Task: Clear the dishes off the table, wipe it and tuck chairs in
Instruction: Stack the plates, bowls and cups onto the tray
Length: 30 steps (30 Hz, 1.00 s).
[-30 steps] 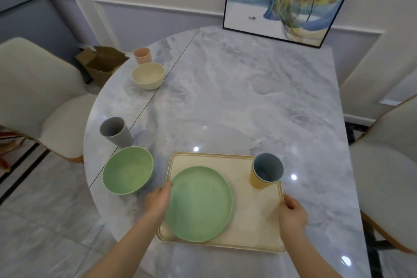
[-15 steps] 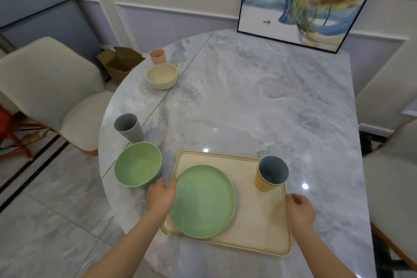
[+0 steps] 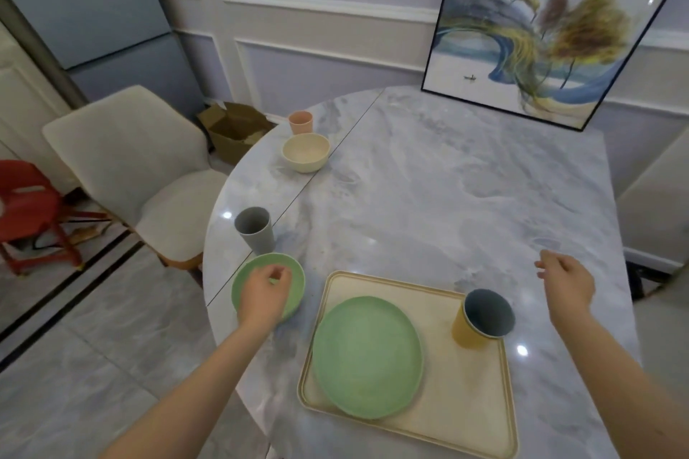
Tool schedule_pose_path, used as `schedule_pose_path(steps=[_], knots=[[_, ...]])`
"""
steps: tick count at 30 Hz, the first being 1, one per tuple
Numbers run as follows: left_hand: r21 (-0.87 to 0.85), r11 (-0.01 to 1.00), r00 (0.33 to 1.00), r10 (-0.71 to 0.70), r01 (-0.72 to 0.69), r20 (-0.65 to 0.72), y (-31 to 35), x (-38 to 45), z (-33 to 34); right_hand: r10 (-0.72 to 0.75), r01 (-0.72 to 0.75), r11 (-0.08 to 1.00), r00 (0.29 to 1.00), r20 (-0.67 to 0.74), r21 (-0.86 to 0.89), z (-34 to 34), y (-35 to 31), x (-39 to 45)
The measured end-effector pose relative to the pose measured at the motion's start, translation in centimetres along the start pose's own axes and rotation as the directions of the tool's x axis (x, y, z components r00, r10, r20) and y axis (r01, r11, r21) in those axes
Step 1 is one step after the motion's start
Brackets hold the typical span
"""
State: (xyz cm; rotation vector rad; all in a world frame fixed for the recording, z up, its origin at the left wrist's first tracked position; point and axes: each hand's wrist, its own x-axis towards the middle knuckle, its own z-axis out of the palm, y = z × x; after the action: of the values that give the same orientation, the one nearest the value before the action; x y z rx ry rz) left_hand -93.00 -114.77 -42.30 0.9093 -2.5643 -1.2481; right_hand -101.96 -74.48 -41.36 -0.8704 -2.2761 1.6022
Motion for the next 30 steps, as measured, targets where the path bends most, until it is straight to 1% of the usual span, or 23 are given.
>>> schedule_pose_path(steps=[4, 6, 10, 12, 15, 18, 20, 24, 27, 30], knots=[[0.014, 0.998, 0.998, 0.058, -0.058, -0.011, -1.6, 3.3, -2.4, -0.129, 0.129, 0.992, 0.991, -0.037, -0.004, 1.9, -4.7, -1.2], [-0.002, 0.997, 0.997, 0.082, -0.082, -0.002, -2.4, 5.2, -3.2, -0.199, 0.198, 0.98, 0.98, -0.032, -0.029, 3.5, -6.7, -2.3], [0.014, 0.989, 0.987, 0.143, -0.145, 0.069, -3.8, 9.4, -5.0, -0.288, 0.289, 0.957, 0.957, 0.042, -0.033, 8.2, -9.3, -6.2], [0.012, 0.985, 0.98, 0.171, -0.173, 0.104, -4.5, 11.2, -6.0, -0.295, 0.301, 0.953, 0.949, 0.108, -0.043, 11.1, -9.6, -8.3], [0.005, 0.977, 0.969, 0.213, -0.215, 0.122, -5.6, 14.0, -7.2, -0.239, 0.257, 0.965, 0.946, 0.219, -0.058, 15.8, -8.7, -10.9], [0.029, 0.968, 0.96, 0.244, -0.251, 0.138, -6.7, 16.8, -7.6, -0.145, 0.207, 0.968, 0.924, 0.353, -0.144, 20.2, -6.7, -12.9], [0.04, 0.963, 0.952, 0.254, -0.265, 0.171, -7.2, 18.2, -7.6, -0.072, 0.183, 0.96, 0.894, 0.443, -0.212, 22.3, -5.3, -14.3], [0.05, 0.965, 0.932, 0.233, -0.256, 0.279, -8.0, 20.3, -6.9, 0.046, 0.159, 0.925, 0.855, 0.517, -0.345, 25.6, -2.4, -17.0], [0.084, 0.944, 0.904, 0.278, -0.321, 0.326, -8.7, 21.1, -5.9, 0.102, 0.191, 0.878, 0.821, 0.561, -0.439, 27.1, -0.6, -18.6], [0.074, 0.923, 0.872, 0.328, -0.378, 0.364, -9.1, 21.7, -5.0, 0.137, 0.191, 0.864, 0.801, 0.582, -0.466, 28.1, 0.7, -19.8]])
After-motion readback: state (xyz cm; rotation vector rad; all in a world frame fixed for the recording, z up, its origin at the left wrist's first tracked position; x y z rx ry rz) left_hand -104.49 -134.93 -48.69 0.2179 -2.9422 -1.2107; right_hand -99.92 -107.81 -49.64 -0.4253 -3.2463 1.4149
